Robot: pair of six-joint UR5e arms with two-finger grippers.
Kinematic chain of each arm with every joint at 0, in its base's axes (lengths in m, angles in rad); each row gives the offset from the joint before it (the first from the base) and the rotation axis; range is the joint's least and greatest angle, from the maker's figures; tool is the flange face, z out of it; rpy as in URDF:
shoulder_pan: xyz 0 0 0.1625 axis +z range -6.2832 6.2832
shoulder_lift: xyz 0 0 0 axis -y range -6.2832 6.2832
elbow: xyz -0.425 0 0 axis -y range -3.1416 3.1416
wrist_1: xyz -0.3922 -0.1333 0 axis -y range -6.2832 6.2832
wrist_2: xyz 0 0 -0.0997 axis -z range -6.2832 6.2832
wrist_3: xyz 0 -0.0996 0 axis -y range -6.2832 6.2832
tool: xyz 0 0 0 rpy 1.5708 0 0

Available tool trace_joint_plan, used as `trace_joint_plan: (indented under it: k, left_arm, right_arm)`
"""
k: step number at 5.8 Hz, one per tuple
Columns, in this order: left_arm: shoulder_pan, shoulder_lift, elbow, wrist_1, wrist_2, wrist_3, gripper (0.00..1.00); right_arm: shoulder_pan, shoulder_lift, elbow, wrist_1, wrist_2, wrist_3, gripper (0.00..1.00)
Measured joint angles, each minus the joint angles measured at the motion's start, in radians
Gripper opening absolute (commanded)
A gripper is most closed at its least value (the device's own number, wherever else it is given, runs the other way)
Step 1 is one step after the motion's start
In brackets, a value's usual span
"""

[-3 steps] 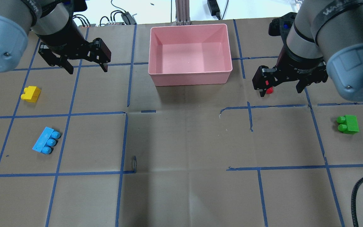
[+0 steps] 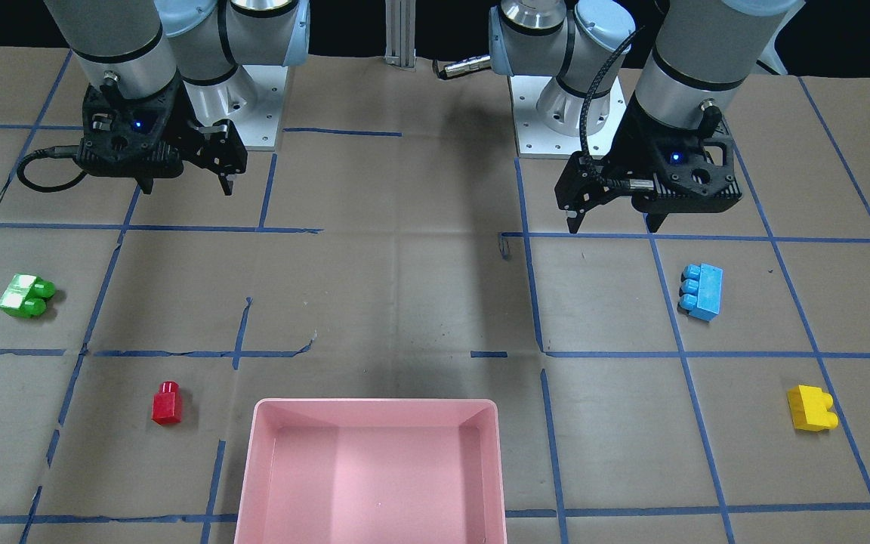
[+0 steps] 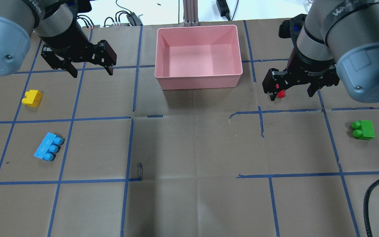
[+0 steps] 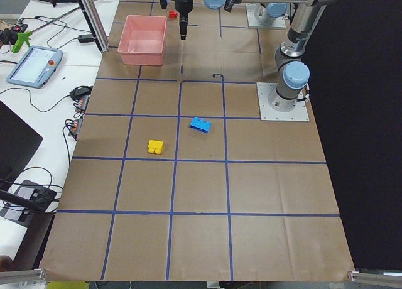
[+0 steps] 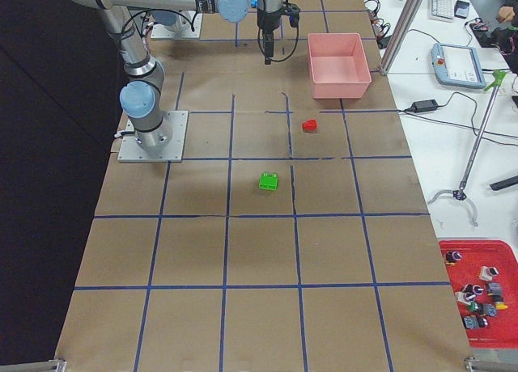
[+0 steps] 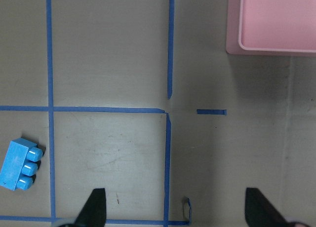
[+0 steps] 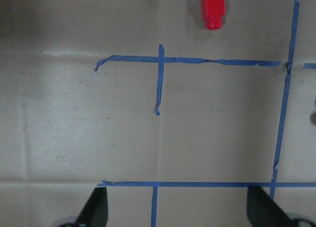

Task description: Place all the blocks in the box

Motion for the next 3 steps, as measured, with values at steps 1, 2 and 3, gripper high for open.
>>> trace_joint_plan:
  k: [1,2,3]
  left_arm:
    - [0.0,0.0,-0.003,0.008,0.0,0.0,1.0]
    - [0.0,0.003,-0.007,0.011,0.002,0.0,1.0]
    - [0.0,0.004,-0.01,0.011,0.002,-0.003,1.0]
  right_arm:
    - [0.0,0.003,0.0,-0.008,0.0,0.0,1.0]
    - [0.0,0.006,0.001,-0.021,0.0,0.0,1.0]
    - [0.0,0.009,0.001,-0.031,0.0,0.0,1.0]
